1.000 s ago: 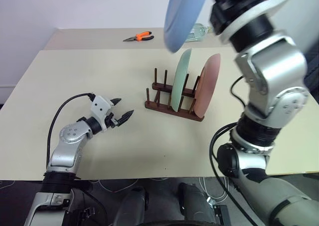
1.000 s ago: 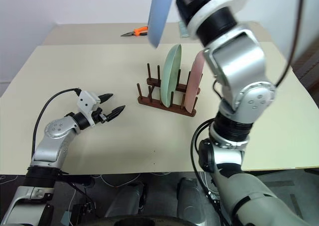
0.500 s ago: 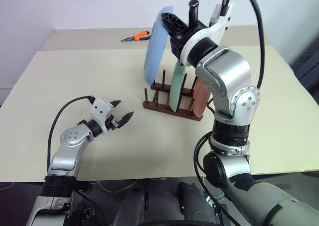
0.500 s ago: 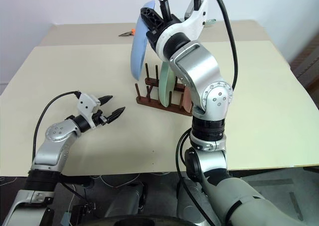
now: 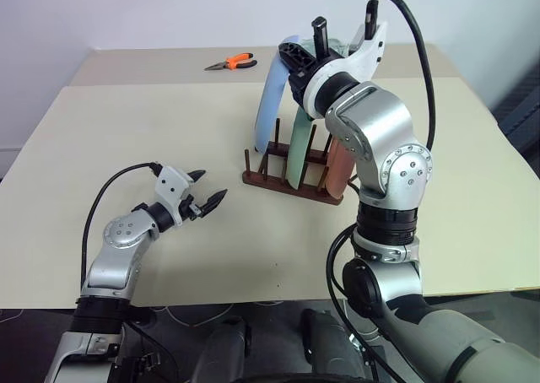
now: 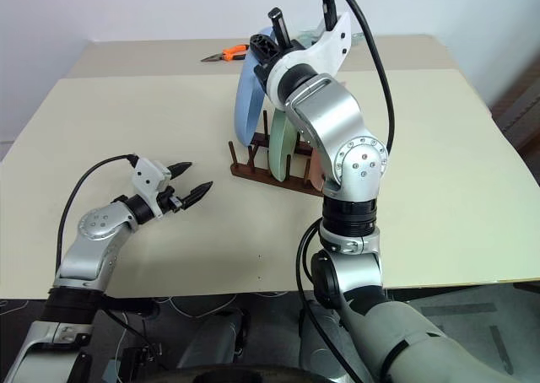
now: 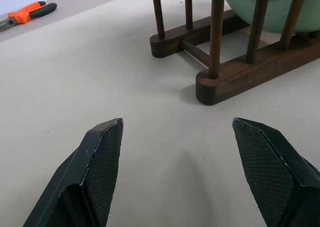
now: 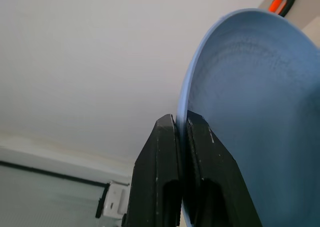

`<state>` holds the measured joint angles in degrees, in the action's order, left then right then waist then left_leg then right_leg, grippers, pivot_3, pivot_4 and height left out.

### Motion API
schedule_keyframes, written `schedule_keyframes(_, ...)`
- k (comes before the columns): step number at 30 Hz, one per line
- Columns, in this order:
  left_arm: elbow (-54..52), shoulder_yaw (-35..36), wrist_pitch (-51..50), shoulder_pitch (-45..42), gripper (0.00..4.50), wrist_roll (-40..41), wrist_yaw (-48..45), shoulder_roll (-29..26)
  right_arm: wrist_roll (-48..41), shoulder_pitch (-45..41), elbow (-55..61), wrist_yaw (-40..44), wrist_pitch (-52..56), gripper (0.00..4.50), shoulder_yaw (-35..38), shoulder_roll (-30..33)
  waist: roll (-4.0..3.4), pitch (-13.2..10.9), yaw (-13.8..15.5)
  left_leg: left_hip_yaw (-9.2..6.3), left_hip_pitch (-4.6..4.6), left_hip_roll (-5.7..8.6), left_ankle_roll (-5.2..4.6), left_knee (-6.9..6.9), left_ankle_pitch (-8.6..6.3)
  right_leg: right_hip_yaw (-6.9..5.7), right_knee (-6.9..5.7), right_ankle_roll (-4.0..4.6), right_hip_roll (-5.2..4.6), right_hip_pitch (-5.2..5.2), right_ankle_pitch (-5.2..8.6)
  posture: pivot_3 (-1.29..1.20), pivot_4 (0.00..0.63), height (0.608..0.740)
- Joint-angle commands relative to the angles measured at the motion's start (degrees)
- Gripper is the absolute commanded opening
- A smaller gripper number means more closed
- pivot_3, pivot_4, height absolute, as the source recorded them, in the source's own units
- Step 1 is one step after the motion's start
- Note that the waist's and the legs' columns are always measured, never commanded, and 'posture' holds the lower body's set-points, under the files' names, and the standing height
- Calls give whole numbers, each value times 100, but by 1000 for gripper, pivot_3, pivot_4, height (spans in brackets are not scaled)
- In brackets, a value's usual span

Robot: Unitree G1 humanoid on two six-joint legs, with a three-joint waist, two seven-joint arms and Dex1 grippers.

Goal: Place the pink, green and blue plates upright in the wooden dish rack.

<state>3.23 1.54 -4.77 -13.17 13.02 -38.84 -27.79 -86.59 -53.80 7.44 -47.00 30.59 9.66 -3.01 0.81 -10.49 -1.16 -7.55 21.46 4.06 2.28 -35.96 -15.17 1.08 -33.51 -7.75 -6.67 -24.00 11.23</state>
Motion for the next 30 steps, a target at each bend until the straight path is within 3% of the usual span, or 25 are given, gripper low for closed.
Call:
schedule_keyframes(1, -225, 43, 1, -50, 3581, 41, -8, 24, 42, -216, 51, 32, 30, 329, 49, 5, 0, 0, 0, 0, 0, 0, 0, 0, 0, 0, 0, 0, 0, 0, 0, 0, 150, 740)
schedule_keyframes(3, -247, 41, -9, -42, 3581, 40, -2, 40, 52, -241, 71, 75, 80, 968, 60, 62, 0, 0, 0, 0, 0, 0, 0, 0, 0, 0, 0, 0, 0, 0, 0, 0, 150, 740)
schedule_keyframes(8, -295, 52, -49, -10, 3581, 43, 3, 65, 194, -421, 108, 339, 293, 3478, -12, 277, 0, 0, -1, 1, 0, 0, 0, 0, 0, 0, 0, 0, 0, 0, 0, 0, 150, 740)
schedule_keyframes(14, -298, 41, -80, -38, 3581, 33, 16, 107, 870, -793, 387, 1611, 860, 3478, -244, 1272, -1, -1, 16, 3, 2, 0, 0, -2, 0, -1, 3, 0, 0, 2, 1, 0, 150, 740)
schedule_keyframes(19, -358, 47, -102, -21, 3581, 38, 33, 128, 1724, -551, 886, 3623, 1072, 3478, 0, 3035, 4, 0, 51, 3, 7, 1, 0, -5, 0, -5, 18, -2, -1, 11, 1, 0, 150, 740)
schedule_keyframes(21, -388, 59, -108, 22, 3581, 43, 36, 123, 1900, 34, 924, 3875, 1080, 3478, 491, 3661, 20, 9, 54, 1, 5, 1, -2, -3, -1, -8, 32, -4, -3, 24, 3, 0, 150, 740)
schedule_keyframes(25, -444, 117, -109, 122, 3581, 22, 65, 69, 3011, 1948, 962, 5428, 857, 3478, 1414, 5301, 24, 8, 116, 5, 2, 3, -6, -9, -4, -11, 49, 11, -12, 41, 15, 0, 150, 740)
schedule_keyframes(27, -427, 212, -115, 146, 3581, 18, 119, 17, 3568, 3206, 842, 6255, 603, 3478, 1809, 5741, 23, 7, 152, 15, 4, 6, -9, -9, -6, -4, 49, 8, -16, 39, 17, 0, 150, 740)
schedule_keyframes(30, -393, 377, -140, 189, 3581, 45, 134, -105, 4423, 4721, 734, 7231, 53, 3478, 1818, 5952, 15, 10, 128, 24, -8, -2, -10, -7, -7, -4, 39, 5, -13, 39, 18, 0, 150, 740)
